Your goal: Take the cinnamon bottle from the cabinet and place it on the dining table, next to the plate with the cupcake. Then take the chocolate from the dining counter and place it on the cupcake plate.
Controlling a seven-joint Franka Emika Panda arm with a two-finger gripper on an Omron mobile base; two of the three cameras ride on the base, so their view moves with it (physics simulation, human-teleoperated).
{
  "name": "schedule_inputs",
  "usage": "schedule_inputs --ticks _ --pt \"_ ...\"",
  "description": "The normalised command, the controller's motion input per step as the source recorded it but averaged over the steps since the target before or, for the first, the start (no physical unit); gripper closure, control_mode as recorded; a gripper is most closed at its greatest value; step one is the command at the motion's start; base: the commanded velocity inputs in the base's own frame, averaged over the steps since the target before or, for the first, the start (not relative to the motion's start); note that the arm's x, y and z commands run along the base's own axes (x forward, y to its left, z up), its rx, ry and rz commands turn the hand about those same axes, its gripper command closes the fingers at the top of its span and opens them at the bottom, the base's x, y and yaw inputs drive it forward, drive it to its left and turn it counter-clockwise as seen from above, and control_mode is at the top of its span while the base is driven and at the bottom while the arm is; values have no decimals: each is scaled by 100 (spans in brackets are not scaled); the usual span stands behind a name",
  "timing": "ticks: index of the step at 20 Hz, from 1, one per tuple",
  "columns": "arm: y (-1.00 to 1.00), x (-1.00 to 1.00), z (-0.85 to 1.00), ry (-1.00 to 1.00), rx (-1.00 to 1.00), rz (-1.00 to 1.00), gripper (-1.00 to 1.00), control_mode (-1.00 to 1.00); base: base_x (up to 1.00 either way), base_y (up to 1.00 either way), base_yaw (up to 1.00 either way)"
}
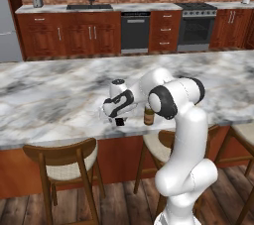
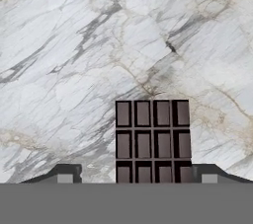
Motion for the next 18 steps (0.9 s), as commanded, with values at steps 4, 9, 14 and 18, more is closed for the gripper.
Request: schedule_inputs --ticks 4,9,14,18 --pt "-20 0 -87 0 7 3 -100 -100 0 0 0" --pt "-12 -11 -78 0 0 1 -100 -100 0 0 0" --pt "-22 -32 -71 0 0 0 100 -100 0 0 0" --pt "-36 -34 -65 0 0 0 100 -100 0 0 0"
